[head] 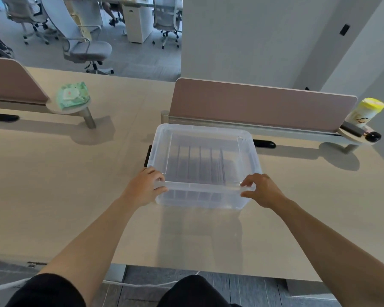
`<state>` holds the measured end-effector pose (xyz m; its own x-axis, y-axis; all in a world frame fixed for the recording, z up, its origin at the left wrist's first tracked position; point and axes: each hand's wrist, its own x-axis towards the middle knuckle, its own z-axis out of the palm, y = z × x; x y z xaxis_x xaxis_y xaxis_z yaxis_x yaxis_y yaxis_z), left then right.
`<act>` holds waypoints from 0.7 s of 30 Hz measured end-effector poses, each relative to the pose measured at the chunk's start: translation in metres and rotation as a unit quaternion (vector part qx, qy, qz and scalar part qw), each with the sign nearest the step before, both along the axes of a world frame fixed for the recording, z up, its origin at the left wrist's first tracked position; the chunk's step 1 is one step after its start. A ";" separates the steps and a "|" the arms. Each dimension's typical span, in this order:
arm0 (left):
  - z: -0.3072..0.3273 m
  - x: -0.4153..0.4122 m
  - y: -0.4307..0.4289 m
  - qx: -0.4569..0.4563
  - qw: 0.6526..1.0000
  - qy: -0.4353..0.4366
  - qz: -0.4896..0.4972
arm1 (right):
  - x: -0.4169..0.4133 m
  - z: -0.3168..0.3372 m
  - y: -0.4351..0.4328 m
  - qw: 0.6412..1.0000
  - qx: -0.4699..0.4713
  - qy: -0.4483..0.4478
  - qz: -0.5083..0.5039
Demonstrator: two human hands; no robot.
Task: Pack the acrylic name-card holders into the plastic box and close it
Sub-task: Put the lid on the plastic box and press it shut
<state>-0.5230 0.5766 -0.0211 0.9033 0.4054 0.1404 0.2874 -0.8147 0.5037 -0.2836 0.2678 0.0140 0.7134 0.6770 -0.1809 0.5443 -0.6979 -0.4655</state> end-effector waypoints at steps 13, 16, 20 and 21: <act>-0.003 0.051 -0.026 0.124 0.972 0.196 0.027 | 0.005 0.022 0.015 0.991 -0.131 0.008 0.009; 0.006 0.057 -0.025 0.108 0.970 0.217 0.034 | 0.018 0.037 0.025 0.982 -0.184 0.022 0.037; 0.036 0.090 -0.021 0.089 0.971 0.214 0.066 | 0.056 0.067 0.066 0.976 -0.198 -0.053 0.072; 0.038 0.099 -0.022 0.094 0.972 0.207 0.061 | 0.062 0.066 0.077 0.978 -0.181 -0.071 0.079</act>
<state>-0.4244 0.5544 0.0173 0.8448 0.5155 -0.1435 0.5342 -0.8281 0.1697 -0.2213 0.3448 0.0803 0.6405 0.6906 -0.3360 0.6999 -0.7050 -0.1149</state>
